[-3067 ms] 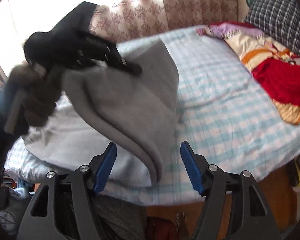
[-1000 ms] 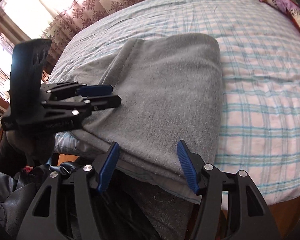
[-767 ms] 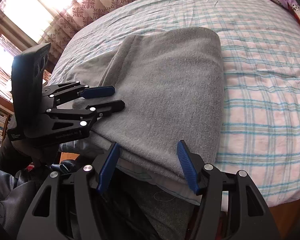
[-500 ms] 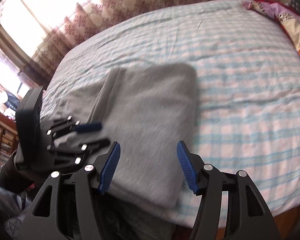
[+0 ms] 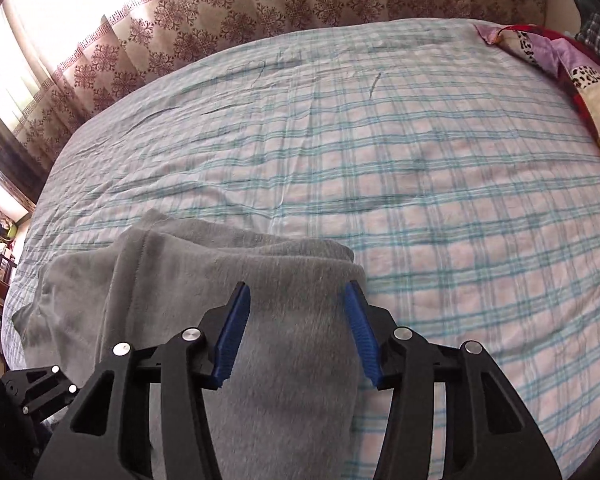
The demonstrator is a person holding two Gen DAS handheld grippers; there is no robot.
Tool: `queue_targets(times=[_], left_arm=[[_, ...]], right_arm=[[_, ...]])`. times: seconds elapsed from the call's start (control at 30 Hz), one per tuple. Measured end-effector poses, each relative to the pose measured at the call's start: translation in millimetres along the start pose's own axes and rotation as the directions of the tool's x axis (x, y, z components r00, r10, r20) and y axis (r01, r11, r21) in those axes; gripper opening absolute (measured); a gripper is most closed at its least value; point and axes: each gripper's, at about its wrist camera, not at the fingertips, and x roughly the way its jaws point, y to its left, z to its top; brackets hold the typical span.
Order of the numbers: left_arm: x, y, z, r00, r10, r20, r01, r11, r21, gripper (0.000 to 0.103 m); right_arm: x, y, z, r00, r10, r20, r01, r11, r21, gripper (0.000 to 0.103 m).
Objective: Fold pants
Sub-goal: 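Move the right gripper to the folded pants edge and grasp it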
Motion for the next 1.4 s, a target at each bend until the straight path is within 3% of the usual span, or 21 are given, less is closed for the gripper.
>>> queue_targets(times=[0.37, 0.57, 0.73, 0.93, 1.07, 1.4], left_arm=[[0.9, 6.0, -2.5, 0.999, -0.033, 0.008, 0.033, 0.999, -0.018, 0.045], [0.0, 7.3, -3.9, 0.999, -0.036, 0.005, 0.037, 0.999, -0.024, 0.046], [-0.1, 7.8, 4.0, 0.997, -0.071, -0.016, 0.07, 0.996, -0.048, 0.06], [-2.0, 2.9, 15.3, 0.997, -0.074, -0.029, 0.072, 0.996, -0.051, 0.067], [-5.7, 4.3, 25.1, 0.997, -0.077, -0.018, 0.075, 0.995, -0.065, 0.067], [5.0, -8.6, 68.7, 0.99, -0.132, -0.046, 0.127, 0.987, -0.102, 0.071]], right_arm=[[41.7, -6.7, 11.4, 0.997, -0.061, -0.05, 0.062, 0.998, 0.006, 0.051], [45.0, -12.8, 10.4, 0.997, -0.037, -0.061, 0.04, 0.999, 0.035, 0.055], [9.9, -18.9, 6.3, 1.0, -0.003, -0.019, 0.005, 0.998, 0.068, 0.054], [-47.5, -51.0, -35.7, 1.0, 0.016, -0.001, -0.015, 0.987, 0.16, 0.054], [-70.1, -73.6, -80.3, 0.995, 0.095, -0.027, -0.085, 0.959, 0.269, 0.054], [-72.3, -60.3, -154.2, 0.94, 0.332, -0.077, -0.275, 0.872, 0.404, 0.055]])
